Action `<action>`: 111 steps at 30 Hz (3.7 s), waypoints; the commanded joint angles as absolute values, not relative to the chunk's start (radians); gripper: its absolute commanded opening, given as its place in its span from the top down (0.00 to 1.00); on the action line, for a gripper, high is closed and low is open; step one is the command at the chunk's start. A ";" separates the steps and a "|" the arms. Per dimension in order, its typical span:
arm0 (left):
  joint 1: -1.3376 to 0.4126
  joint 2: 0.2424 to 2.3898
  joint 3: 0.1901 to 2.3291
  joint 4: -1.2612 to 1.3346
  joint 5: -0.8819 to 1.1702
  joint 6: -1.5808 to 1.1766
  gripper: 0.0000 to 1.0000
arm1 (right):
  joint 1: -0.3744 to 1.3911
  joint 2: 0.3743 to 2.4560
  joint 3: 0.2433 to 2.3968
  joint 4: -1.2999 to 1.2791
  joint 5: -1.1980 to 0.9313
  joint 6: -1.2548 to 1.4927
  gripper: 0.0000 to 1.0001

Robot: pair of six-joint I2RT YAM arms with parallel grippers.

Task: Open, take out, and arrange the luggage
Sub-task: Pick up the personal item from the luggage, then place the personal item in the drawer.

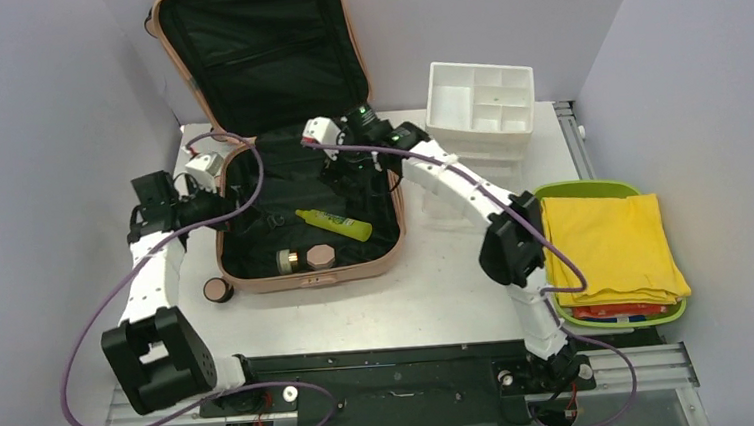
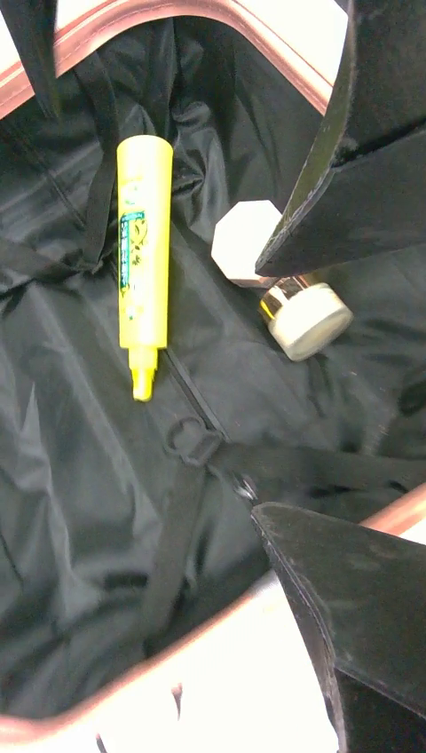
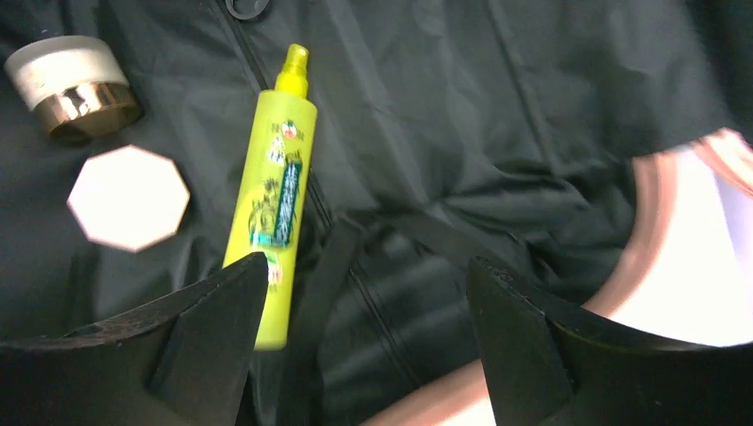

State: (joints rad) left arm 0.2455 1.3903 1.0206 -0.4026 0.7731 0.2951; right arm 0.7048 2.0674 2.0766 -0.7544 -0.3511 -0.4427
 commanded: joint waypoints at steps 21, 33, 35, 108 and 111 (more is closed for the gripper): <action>0.584 1.185 0.858 -0.369 1.016 0.255 0.04 | 0.809 2.403 2.227 -0.898 -0.229 -0.413 0.59; 0.610 1.189 0.904 -0.469 1.009 0.293 0.04 | 0.785 2.108 2.245 -0.922 -0.202 -0.449 0.96; 0.613 1.185 0.924 -0.522 1.000 0.329 0.04 | 0.768 2.032 2.215 -0.907 -0.202 -0.446 0.96; 0.624 1.091 0.864 -0.639 1.129 0.423 0.04 | 0.179 1.642 1.513 -0.717 -0.209 -0.923 0.22; 0.625 1.087 0.865 -0.639 1.132 0.423 0.04 | 0.181 1.585 1.506 -0.746 -0.232 -0.926 0.19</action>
